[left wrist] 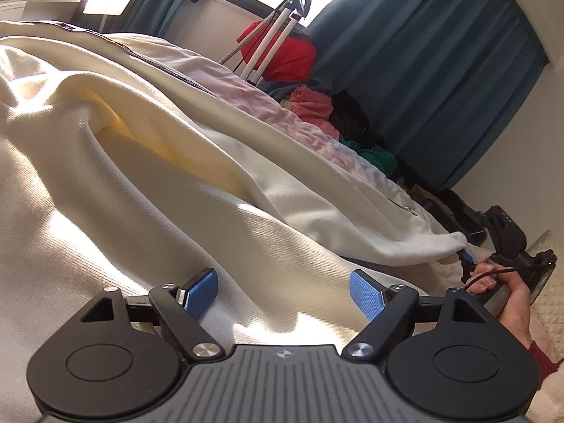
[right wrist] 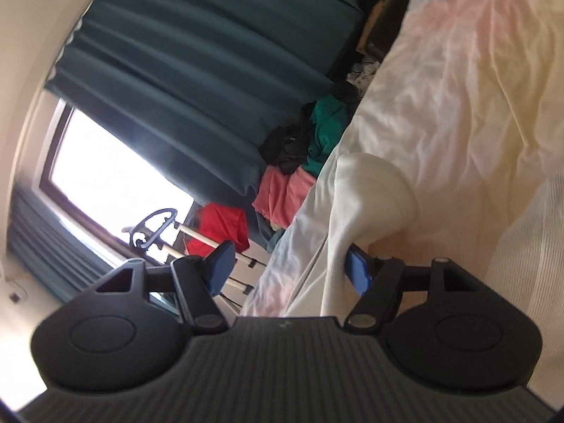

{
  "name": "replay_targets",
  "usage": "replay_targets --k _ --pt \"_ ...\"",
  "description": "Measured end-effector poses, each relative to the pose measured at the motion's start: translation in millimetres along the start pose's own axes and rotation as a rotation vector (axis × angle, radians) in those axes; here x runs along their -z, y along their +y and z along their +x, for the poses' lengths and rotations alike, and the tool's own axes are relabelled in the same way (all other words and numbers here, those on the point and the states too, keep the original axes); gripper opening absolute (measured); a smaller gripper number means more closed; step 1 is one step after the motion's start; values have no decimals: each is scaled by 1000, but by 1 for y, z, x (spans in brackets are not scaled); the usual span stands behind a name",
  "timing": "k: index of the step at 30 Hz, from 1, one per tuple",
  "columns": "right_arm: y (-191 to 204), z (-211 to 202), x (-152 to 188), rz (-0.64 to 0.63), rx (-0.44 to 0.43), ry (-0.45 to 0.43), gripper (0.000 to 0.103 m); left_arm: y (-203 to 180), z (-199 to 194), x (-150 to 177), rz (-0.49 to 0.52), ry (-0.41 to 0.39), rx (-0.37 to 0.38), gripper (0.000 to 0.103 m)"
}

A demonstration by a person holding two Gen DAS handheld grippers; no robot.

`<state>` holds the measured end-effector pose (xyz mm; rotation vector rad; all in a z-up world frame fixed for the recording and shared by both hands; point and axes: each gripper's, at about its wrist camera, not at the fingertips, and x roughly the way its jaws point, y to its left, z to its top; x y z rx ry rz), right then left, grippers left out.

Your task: Fold clothes

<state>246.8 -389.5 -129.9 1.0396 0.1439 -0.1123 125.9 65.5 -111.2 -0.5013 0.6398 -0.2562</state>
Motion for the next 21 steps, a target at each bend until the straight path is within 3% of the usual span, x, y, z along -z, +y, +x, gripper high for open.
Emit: replay_targets --k 4,7,9,10,18,21 --pt "-23 29 5 44 153 103 67 -1 1 1 8 0 -4 84" --pt "-42 44 9 83 282 147 40 -3 0 2 22 -1 -7 84" --pt "-44 45 9 70 311 143 12 -4 0 2 31 -4 -9 83" --pt "-43 44 8 54 314 136 8 -4 0 2 34 -6 -9 84" --pt "-10 15 -14 -150 301 24 7 -11 -22 -9 76 -67 -48 83" --pt "-30 10 -17 -153 369 68 7 -21 -38 -16 148 -110 -100 83"
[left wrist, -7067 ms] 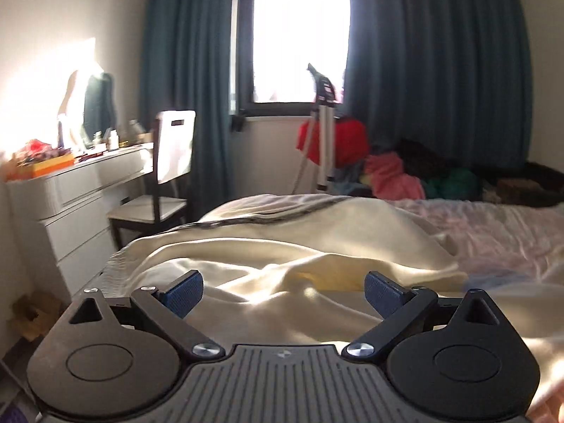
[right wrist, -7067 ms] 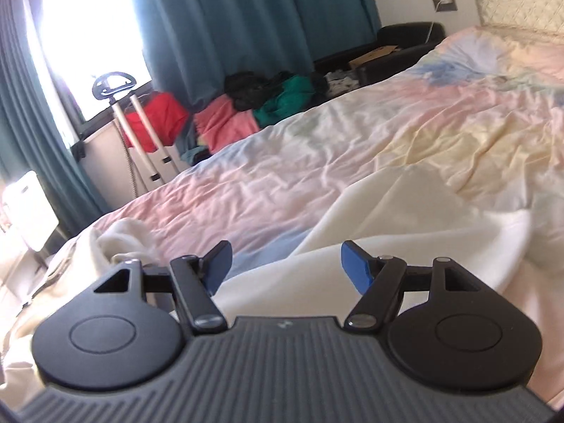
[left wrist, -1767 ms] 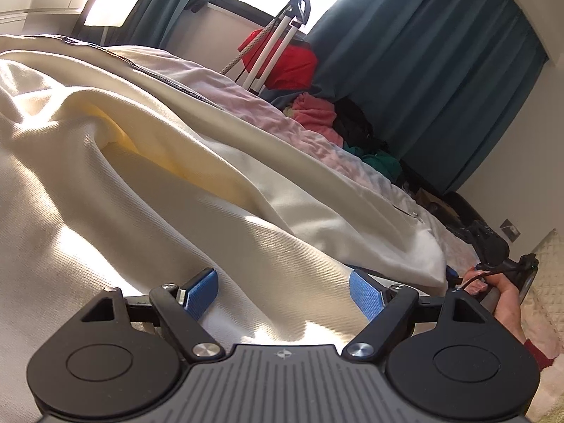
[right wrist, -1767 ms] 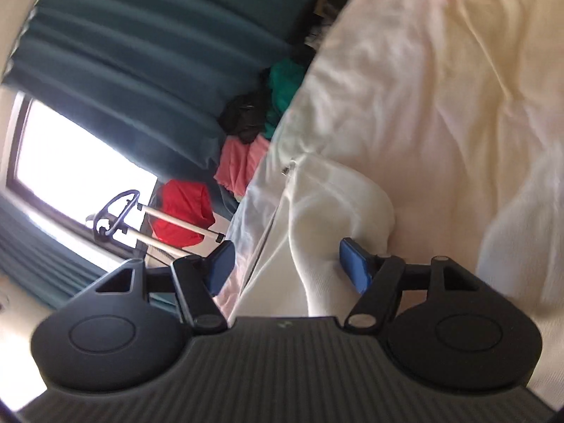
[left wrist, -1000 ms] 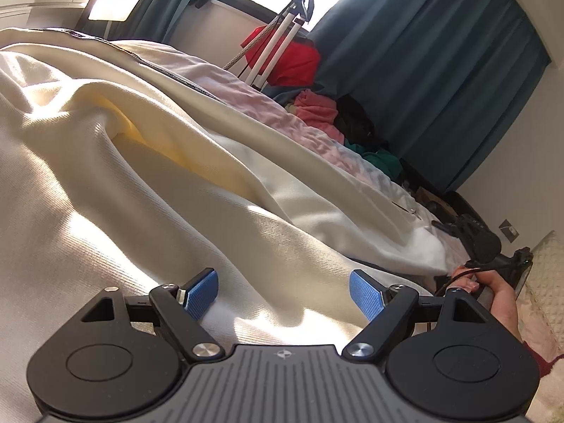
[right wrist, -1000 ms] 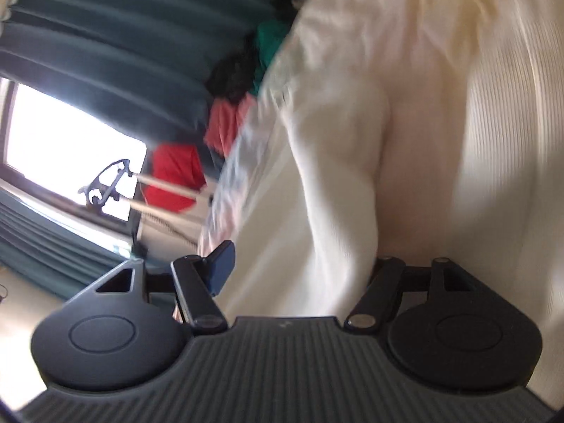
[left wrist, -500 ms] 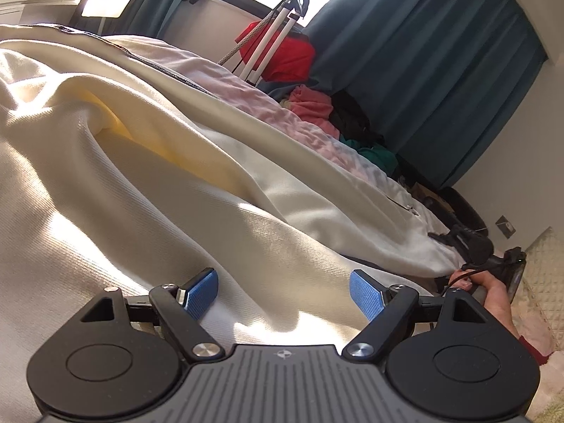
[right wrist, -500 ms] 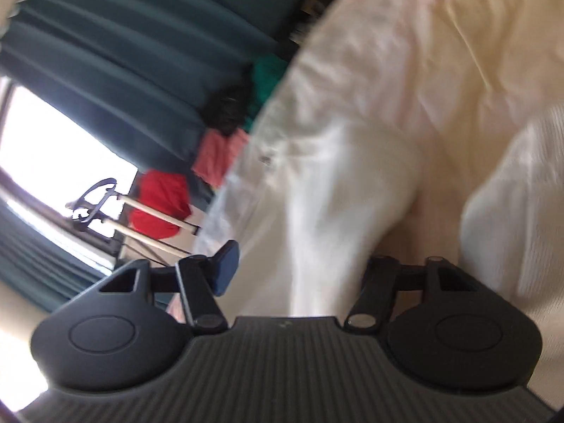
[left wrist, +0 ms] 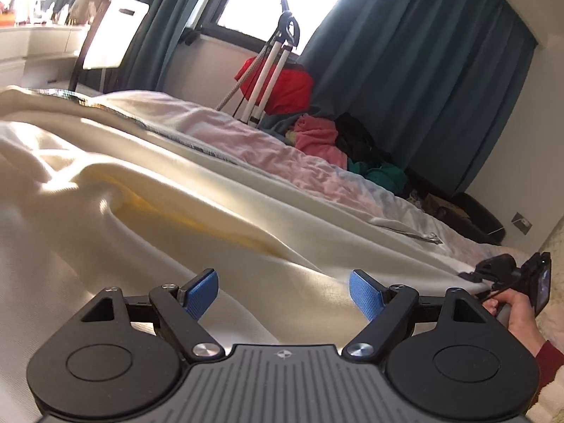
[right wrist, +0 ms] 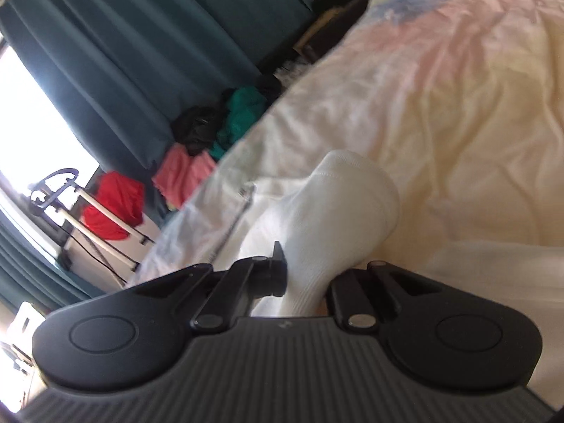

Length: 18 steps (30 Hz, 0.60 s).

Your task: Fold clothes

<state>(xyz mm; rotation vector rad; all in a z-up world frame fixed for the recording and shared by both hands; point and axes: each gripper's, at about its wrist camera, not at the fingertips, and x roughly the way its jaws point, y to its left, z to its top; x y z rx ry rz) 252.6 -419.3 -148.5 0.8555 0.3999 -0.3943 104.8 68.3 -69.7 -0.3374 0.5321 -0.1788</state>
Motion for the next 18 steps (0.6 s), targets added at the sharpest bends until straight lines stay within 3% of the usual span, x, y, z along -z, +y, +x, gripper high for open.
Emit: replay_targets --k 3,7,10,12,14,18 --pt "-15 9 6 -36 16 55 7 -4 -15 -7 54 -21 -20 83" --pt "2 -3 7 -166 47 81 12 -9 -34 -12 111 -63 -38 83" --pt "18 -32 11 -256 67 80 36 -16 -45 -18 149 -100 -47 84" --pt "29 -61 16 -315 46 45 67 -20 -52 -19 166 -117 -49 84" --pt "45 -95 20 -389 31 0 74 -25 -61 -19 184 -138 -57 84" --pt "67 -161 34 -505 -49 -5 73 -33 -82 -15 232 -156 -61 84"
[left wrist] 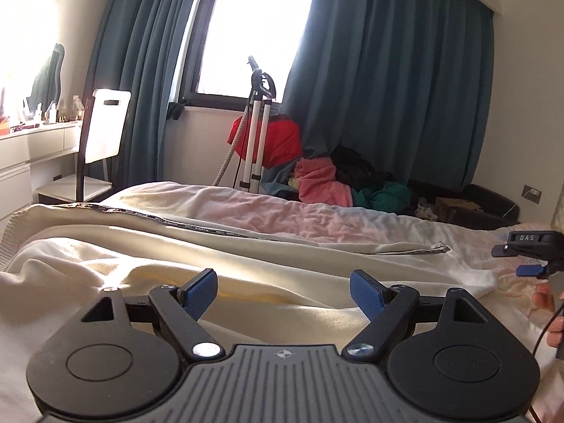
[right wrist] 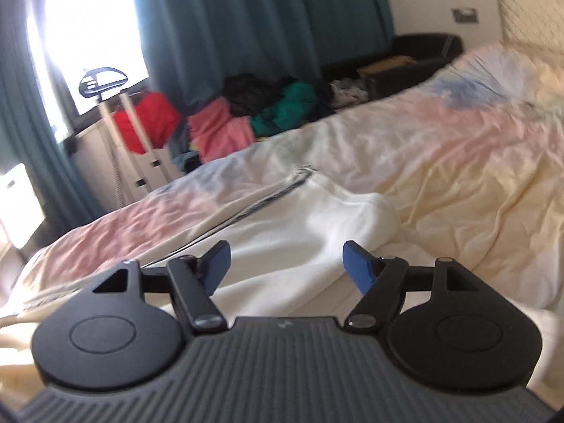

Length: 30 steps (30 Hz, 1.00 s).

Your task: Fold clothes

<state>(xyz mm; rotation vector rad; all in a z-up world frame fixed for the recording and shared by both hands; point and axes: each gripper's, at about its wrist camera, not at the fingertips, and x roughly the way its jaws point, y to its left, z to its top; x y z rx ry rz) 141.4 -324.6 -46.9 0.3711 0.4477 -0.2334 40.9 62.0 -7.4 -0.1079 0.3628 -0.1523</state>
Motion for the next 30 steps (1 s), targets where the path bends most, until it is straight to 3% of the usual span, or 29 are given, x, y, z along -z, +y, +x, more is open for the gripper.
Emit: replay_targets --k 4,9,13,18,26,30 --pt "22 -61 13 -90 -110 4 73 -7 -29 -3 23 -17 6 88" --pt "37 -113 44 -107 -228 32 73 -12 -63 0 31 -22 14 96" --pt "49 -136 65 -196 -233 -2 73 -10 -80 10 30 9 30 102" --pt "51 -137 68 -204 -228 -8 73 1 -89 18 27 49 31 103" --pt "44 -129 70 -175 -215 14 73 42 -78 14 -90 134 -87 103" --pt "38 -126 70 -148 -207 26 73 76 -71 9 -185 194 -196 102"
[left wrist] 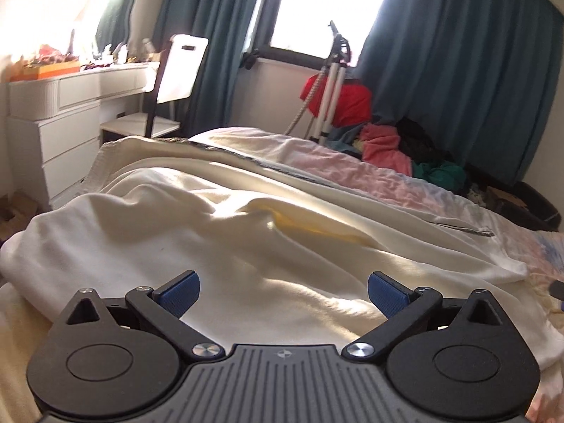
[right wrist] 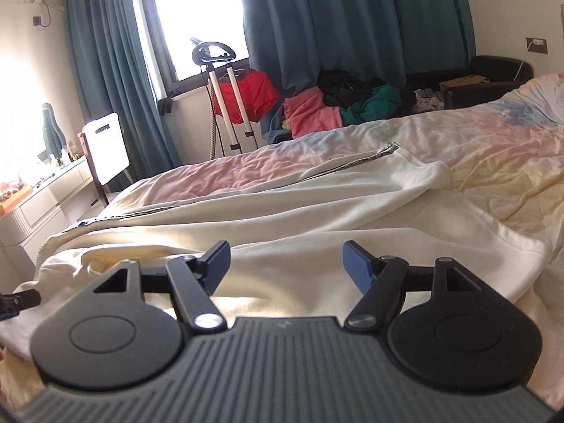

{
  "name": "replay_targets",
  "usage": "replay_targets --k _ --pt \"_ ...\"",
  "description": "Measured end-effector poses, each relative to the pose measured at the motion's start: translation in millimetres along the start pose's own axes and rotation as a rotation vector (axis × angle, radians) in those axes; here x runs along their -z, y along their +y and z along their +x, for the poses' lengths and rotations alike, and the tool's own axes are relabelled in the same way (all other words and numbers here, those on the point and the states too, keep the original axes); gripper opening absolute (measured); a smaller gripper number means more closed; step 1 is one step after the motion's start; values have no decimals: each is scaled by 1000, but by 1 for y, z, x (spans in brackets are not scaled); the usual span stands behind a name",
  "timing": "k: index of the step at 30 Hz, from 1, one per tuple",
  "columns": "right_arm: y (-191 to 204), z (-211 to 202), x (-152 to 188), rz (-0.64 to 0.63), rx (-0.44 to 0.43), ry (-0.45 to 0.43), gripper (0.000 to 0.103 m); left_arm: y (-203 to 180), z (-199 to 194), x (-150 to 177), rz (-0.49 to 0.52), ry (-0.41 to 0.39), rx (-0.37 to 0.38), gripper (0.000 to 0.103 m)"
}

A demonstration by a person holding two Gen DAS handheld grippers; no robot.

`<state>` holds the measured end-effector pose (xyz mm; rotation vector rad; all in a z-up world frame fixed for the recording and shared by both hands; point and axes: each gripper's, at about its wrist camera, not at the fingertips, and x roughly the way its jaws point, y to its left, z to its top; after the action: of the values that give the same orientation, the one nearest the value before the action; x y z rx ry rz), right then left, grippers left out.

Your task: Fold clothes

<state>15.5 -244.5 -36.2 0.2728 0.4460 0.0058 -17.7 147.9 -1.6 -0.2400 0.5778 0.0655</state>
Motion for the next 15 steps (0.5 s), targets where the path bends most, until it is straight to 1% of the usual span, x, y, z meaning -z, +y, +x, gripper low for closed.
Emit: replay_targets --k 2,3,6,10,13,15 --pt "-2 1 0 10 8 6 73 21 4 -7 -74 33 -56 102" --pt "-3 1 1 14 14 11 73 30 6 -9 -108 48 -75 101" --pt "-5 2 2 25 29 26 73 68 9 -19 -251 100 -124 100" --pt "-10 5 2 49 64 49 73 111 2 -27 -403 142 -193 99" --pt "-17 7 2 90 77 66 73 144 -5 -30 -519 178 -240 99" --pt "-23 7 2 123 86 73 73 169 -11 -27 -623 201 -283 98"
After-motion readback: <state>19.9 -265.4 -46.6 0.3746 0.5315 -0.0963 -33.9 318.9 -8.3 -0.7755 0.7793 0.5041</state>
